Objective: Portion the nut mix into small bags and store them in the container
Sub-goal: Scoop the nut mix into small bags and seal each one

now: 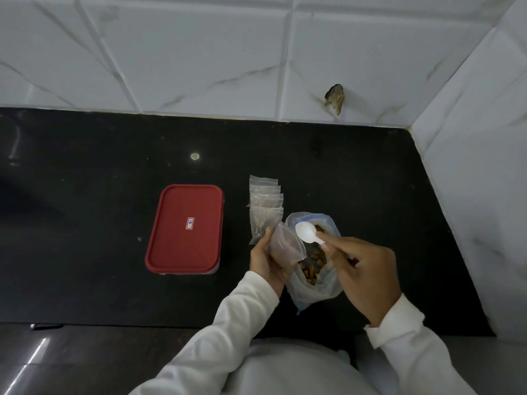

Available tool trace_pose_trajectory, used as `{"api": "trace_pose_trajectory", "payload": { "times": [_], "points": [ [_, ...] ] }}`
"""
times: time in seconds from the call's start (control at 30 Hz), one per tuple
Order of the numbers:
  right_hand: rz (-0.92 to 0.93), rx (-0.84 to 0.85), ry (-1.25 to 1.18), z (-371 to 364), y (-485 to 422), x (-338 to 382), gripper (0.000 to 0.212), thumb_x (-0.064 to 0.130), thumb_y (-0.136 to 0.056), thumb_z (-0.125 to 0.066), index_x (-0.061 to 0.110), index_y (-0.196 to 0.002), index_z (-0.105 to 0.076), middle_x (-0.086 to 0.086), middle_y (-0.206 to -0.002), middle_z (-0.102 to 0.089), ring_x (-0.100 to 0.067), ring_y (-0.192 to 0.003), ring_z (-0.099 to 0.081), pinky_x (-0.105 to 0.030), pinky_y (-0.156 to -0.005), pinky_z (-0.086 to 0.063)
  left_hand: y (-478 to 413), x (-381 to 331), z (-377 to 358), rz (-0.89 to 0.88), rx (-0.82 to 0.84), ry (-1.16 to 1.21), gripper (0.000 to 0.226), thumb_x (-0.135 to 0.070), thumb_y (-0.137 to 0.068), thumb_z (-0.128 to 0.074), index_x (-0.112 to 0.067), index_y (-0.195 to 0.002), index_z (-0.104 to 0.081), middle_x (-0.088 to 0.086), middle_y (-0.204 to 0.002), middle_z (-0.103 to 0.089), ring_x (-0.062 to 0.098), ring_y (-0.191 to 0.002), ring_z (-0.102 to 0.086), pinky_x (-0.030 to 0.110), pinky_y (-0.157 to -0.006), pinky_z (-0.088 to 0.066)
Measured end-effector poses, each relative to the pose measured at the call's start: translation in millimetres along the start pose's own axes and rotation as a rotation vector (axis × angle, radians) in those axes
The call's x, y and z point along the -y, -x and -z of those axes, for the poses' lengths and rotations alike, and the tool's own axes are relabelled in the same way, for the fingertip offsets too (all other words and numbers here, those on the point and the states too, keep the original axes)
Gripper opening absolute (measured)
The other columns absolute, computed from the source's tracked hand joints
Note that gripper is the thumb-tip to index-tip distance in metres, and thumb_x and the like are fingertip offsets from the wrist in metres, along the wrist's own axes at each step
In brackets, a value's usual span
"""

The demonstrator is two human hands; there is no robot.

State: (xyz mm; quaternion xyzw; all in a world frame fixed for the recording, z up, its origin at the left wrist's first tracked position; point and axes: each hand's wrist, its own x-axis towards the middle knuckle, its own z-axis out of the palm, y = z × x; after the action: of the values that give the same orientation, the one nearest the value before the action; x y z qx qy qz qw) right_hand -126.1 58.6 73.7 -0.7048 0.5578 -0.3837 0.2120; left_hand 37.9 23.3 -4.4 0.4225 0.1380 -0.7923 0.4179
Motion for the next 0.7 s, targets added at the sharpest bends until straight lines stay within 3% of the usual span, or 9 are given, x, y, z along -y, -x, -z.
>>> {"api": "trace_pose_trajectory", "payload": {
  "times": [0.13,0.23,0.33,0.43,0.53,0.7],
  "points": [
    [-0.073,0.017,-0.050,3,-3,-14,0.018,0.036,-0.087,-0.062,0.037,-0.105,-0.066,0.030,-0.080,-0.065,0.005,-0.074,-0.065,-0.007,-0.067,-0.050,-2,-1,4,0.000,-0.018,-0.010,0.048,-0.044,-0.088,-0.063,-0.013,-0.124,-0.065,0.013,-0.100,-0.070,0.025,-0.082,-0.069,0.029,-0.054,-0.057],
    [-0.160,0.085,0.142,-2,2,-42,0.020,0.015,-0.087,-0.068,0.022,-0.106,-0.072,0.018,-0.084,-0.066,0.002,-0.073,-0.064,-0.013,-0.067,-0.052,-2,-1,7,0.027,-0.046,-0.004,0.046,-0.043,-0.089,-0.062,-0.013,-0.123,-0.065,0.014,-0.102,-0.069,0.026,-0.087,-0.068,0.031,-0.055,-0.058],
    [-0.259,0.253,0.337,-15,8,-68,0.018,0.015,-0.089,-0.065,0.018,-0.105,-0.073,0.006,-0.085,-0.068,-0.004,-0.075,-0.062,-0.018,-0.070,-0.050,-6,2,11,0.030,-0.078,-0.010,0.045,-0.042,-0.092,-0.058,-0.013,-0.126,-0.063,0.014,-0.105,-0.069,0.027,-0.089,-0.067,0.032,-0.057,-0.058],
    [-0.427,0.526,0.540,-23,7,-70,0.024,0.024,-0.097,-0.053,0.020,-0.117,-0.066,0.000,-0.106,-0.066,-0.014,-0.097,-0.063,-0.028,-0.087,-0.051,-9,5,11,0.024,-0.115,-0.011,0.044,-0.042,-0.093,-0.057,-0.015,-0.127,-0.063,0.015,-0.110,-0.068,0.029,-0.095,-0.066,0.036,-0.061,-0.057],
    [-0.335,0.575,0.580,-24,10,-63,0.032,0.021,-0.097,-0.049,0.024,-0.127,-0.061,-0.002,-0.113,-0.066,-0.018,-0.104,-0.062,-0.031,-0.090,-0.051,-13,6,13,0.003,-0.154,-0.012,0.044,-0.043,-0.093,-0.057,-0.016,-0.127,-0.062,0.016,-0.117,-0.066,0.030,-0.100,-0.064,0.040,-0.068,-0.054],
    [-0.291,0.682,0.567,-34,16,-58,0.032,0.022,-0.096,-0.046,0.021,-0.123,-0.064,-0.004,-0.114,-0.064,-0.023,-0.106,-0.060,-0.035,-0.090,-0.048,-20,13,15,-0.014,-0.177,-0.041,0.047,-0.044,-0.092,-0.056,-0.016,-0.130,-0.061,0.015,-0.118,-0.065,0.031,-0.105,-0.062,0.042,-0.074,-0.052]
  ]
}}
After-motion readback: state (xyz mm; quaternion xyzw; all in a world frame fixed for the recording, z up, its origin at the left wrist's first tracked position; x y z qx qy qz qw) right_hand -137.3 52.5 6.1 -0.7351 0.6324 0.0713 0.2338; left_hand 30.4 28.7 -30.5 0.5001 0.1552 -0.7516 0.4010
